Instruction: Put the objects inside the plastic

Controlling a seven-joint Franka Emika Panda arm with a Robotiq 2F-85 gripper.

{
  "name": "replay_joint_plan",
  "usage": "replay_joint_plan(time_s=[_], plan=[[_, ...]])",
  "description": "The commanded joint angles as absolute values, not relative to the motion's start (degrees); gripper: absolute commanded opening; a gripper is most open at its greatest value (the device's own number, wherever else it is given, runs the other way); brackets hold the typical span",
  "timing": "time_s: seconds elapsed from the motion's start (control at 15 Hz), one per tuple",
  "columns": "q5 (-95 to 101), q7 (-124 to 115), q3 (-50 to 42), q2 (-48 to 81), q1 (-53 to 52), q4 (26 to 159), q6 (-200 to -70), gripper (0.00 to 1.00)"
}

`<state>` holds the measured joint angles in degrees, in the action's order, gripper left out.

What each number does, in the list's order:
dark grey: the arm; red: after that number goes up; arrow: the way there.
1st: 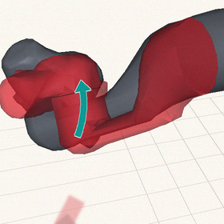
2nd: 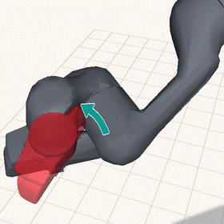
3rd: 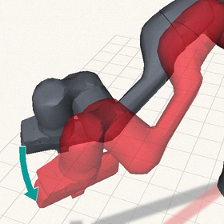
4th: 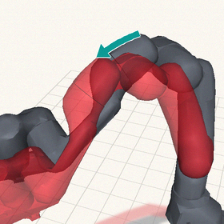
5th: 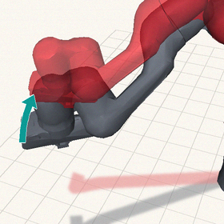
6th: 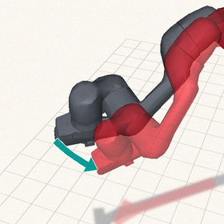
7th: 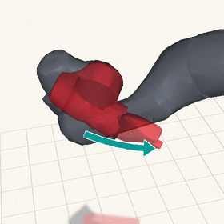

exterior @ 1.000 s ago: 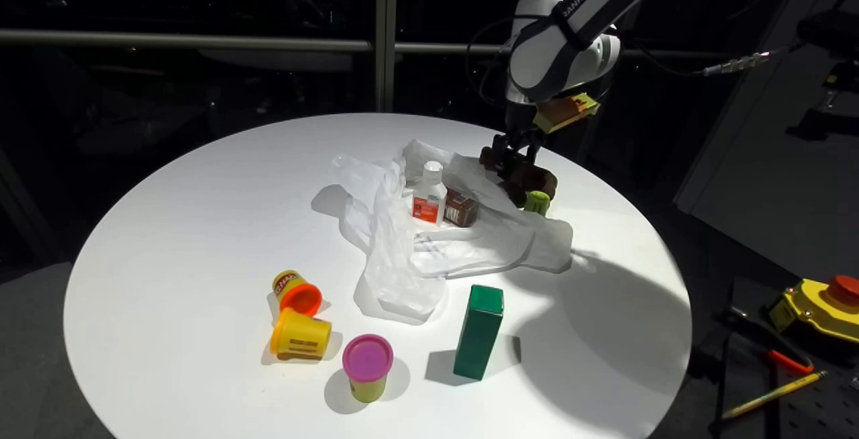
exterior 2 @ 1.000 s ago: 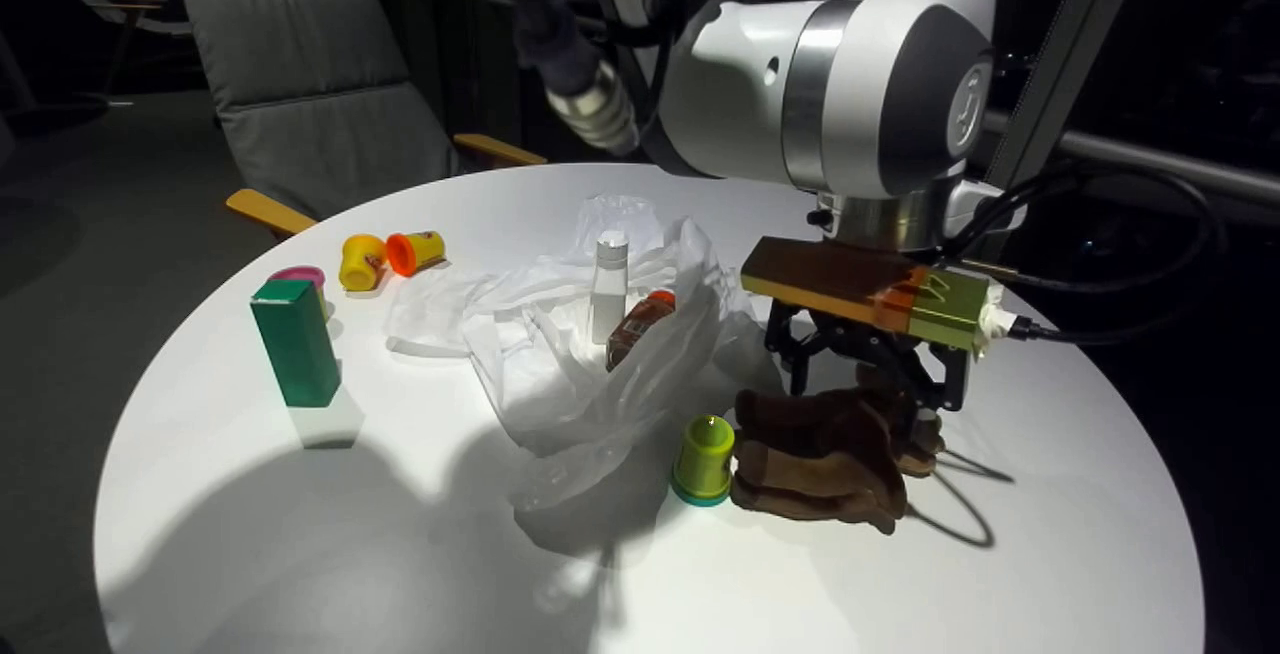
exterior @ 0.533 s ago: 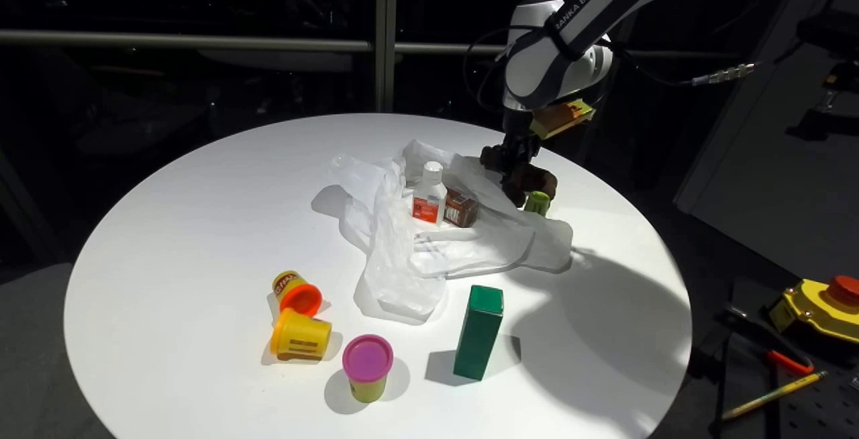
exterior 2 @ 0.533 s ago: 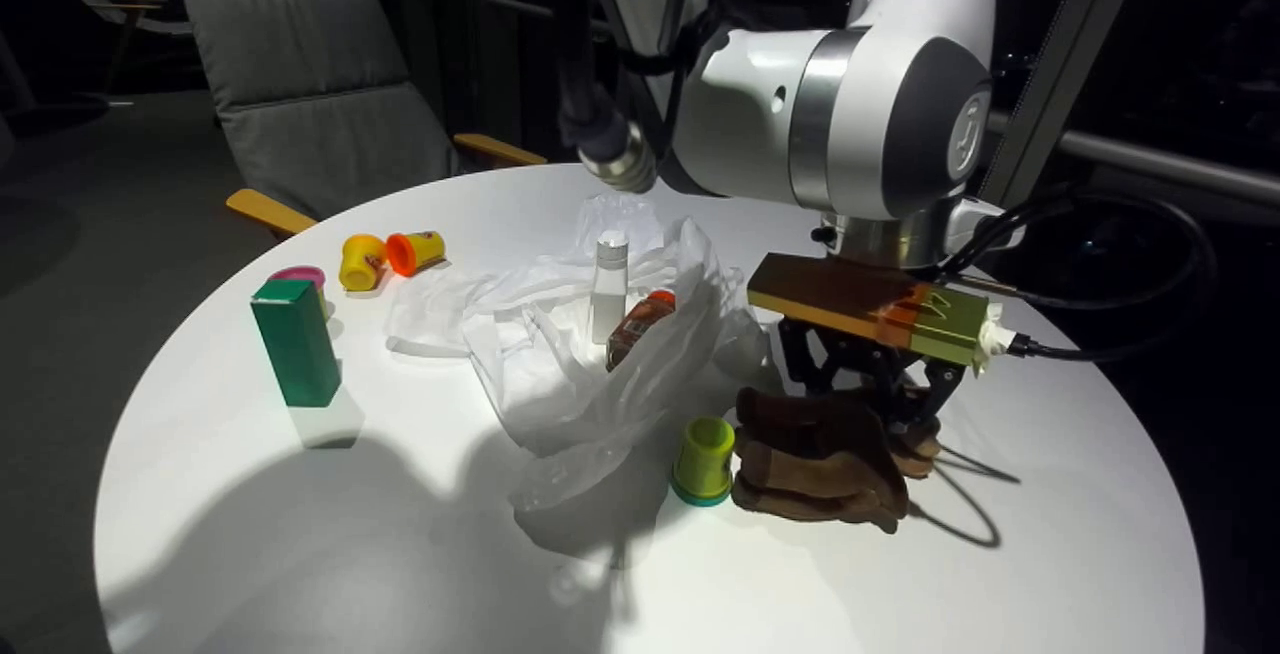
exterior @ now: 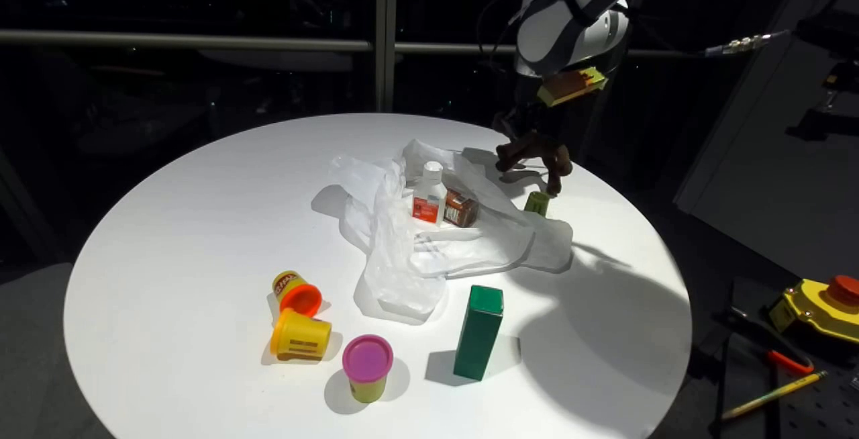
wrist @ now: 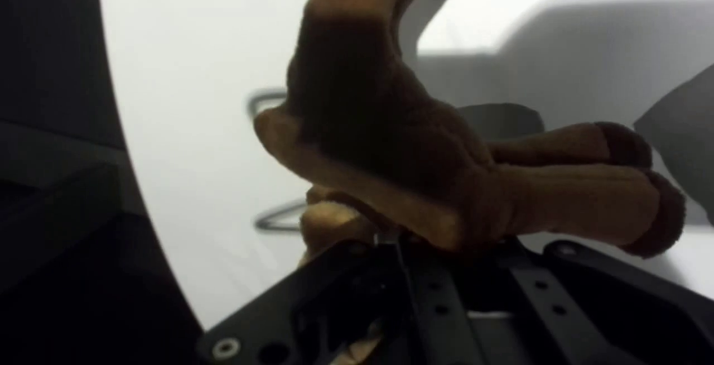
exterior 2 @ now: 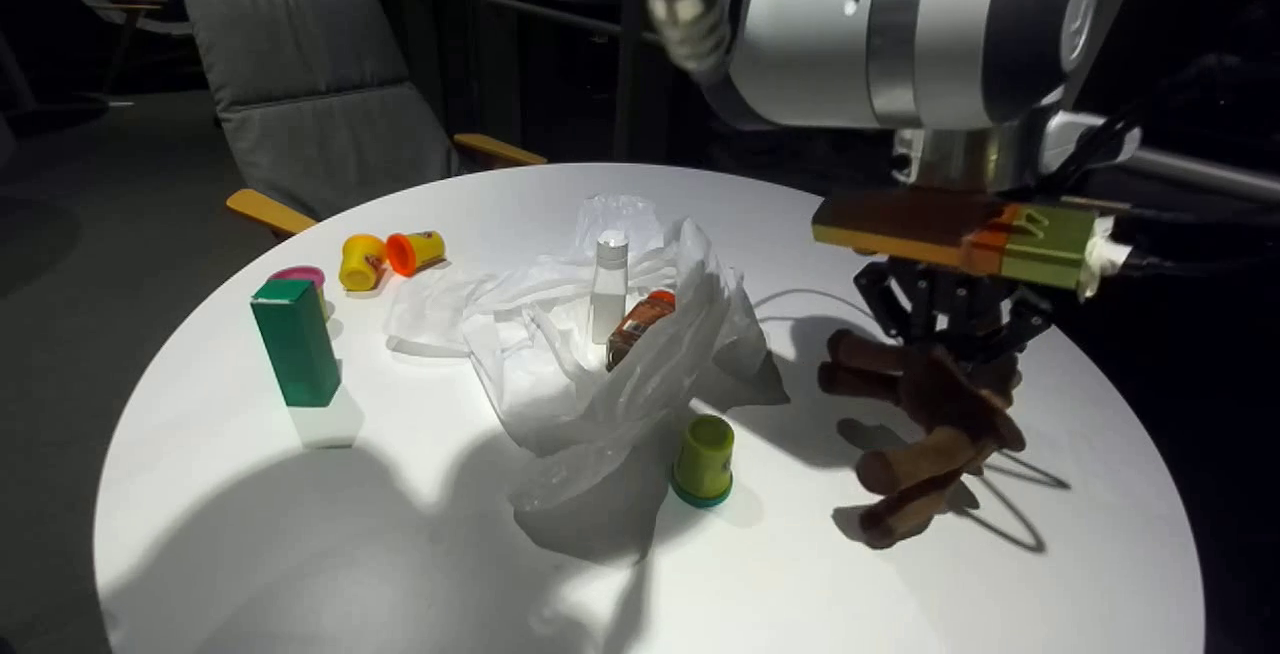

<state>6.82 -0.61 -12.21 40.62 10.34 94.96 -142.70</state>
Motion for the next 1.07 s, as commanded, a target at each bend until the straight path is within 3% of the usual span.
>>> replay_joint_plan(time_s=[0.0,0.53,1.0], plan=[[9.33,-3.09,-14.24,31.49,7.82,98.63,-140.94,0.07],[6.40,4.02,-5.35,15.70,4.68,108.81,-136.85,0.06],[-3.77,15.95,3.01,10.55,3.29,116.20,-129.20,0.06]])
